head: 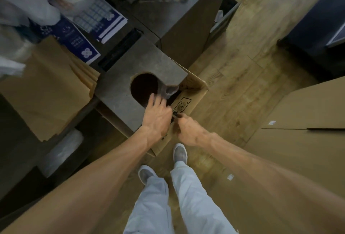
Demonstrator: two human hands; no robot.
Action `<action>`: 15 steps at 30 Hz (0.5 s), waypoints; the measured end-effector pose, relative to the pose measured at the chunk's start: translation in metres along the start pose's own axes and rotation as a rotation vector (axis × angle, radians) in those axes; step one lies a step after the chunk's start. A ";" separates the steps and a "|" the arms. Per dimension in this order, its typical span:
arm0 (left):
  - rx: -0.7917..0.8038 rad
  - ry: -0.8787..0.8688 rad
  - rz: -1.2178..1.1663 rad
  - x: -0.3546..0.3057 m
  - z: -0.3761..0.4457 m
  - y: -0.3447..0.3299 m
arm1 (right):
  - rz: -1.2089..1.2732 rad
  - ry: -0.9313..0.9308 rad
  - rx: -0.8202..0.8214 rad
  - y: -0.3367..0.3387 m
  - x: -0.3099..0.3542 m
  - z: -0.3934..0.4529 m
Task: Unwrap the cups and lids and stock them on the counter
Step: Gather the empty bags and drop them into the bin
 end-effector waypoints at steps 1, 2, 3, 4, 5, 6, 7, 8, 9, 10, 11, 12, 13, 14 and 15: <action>-0.047 0.003 -0.044 0.006 -0.003 0.003 | 0.023 0.016 -0.019 0.002 0.007 0.004; -0.079 0.007 -0.086 0.013 -0.006 0.007 | 0.040 0.034 -0.036 0.005 0.016 0.009; -0.093 0.019 -0.115 0.022 -0.011 0.011 | 0.049 0.061 -0.052 0.007 0.024 0.017; -0.110 0.036 -0.132 0.030 -0.016 0.015 | 0.030 0.090 -0.067 0.012 0.035 0.024; -0.120 0.053 -0.147 0.039 -0.021 0.019 | 0.009 0.122 -0.083 0.016 0.044 0.034; -0.127 0.072 -0.162 0.048 -0.027 0.021 | -0.022 0.143 -0.086 0.020 0.055 0.043; -0.136 0.091 -0.175 0.057 -0.033 0.021 | -0.044 0.162 -0.081 0.024 0.064 0.052; -0.142 0.111 -0.186 0.065 -0.038 0.021 | -0.064 0.169 -0.070 0.029 0.073 0.061; -0.149 0.132 -0.198 0.073 -0.045 0.020 | -0.077 0.172 -0.054 0.034 0.080 0.069; -0.152 0.155 -0.218 0.081 -0.051 0.019 | -0.103 0.156 -0.032 0.038 0.086 0.075; -0.149 0.179 -0.235 0.088 -0.056 0.016 | -0.136 0.147 -0.025 0.042 0.091 0.080; -0.144 0.203 -0.247 0.094 -0.063 0.014 | -0.169 0.140 -0.021 0.046 0.096 0.081; -0.137 0.227 -0.255 0.099 -0.069 0.013 | -0.186 0.129 -0.014 0.050 0.100 0.080; -0.130 0.251 -0.266 0.104 -0.075 0.012 | -0.186 0.105 -0.024 0.056 0.104 0.074; -0.122 0.272 -0.279 0.109 -0.081 0.011 | -0.189 0.089 -0.052 0.061 0.109 0.068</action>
Point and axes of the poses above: each hand's wrist, its own z-axis towards the middle knuckle, its own y-axis out of the back of the hand, x = y × z, the point moved 6 cm from there along z, towards the middle knuckle, and after that the axes turned 5 degrees about x, right-handed, at the moved point
